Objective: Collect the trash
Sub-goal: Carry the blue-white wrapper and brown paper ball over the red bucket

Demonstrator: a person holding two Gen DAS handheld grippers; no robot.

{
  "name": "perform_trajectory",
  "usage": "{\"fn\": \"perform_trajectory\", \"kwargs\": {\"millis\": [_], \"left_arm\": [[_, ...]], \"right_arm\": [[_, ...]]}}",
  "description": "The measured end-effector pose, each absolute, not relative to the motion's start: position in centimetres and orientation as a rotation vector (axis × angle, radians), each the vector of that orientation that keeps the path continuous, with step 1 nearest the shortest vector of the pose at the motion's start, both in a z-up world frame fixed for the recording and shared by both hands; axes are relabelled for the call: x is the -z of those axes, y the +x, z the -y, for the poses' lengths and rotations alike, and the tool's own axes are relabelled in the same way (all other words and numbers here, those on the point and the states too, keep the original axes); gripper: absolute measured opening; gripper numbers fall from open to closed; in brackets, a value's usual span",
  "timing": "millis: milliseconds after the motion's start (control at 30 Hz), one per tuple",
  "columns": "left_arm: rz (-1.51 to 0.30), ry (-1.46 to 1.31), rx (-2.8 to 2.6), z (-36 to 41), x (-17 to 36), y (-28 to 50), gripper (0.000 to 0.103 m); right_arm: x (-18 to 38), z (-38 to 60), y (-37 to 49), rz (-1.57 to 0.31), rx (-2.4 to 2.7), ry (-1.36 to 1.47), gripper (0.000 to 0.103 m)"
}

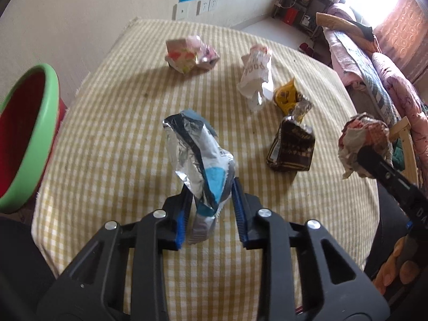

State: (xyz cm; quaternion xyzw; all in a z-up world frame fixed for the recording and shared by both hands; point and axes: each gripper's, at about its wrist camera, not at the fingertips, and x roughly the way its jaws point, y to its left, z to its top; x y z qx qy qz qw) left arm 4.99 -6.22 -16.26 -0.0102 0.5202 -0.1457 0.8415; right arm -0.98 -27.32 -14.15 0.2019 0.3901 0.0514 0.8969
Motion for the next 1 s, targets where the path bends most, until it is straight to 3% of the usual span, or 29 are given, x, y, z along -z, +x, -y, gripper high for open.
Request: {"fn": "perform_trajectory", "kwargs": {"millis": [367,1000], "left_arm": [[-0.902,0.073,0.282,4.8,11.3,3.7,0.029],[-0.869,0.013,0.260,2.5,10.6,3.4,0.029]], "right_arm": [[12.8,24.8,-1.4,-0.789,-0.134,0.347,0.041],[12.4,21.1,-1.9,-0.800,-0.185,0.234,0.041]]}}
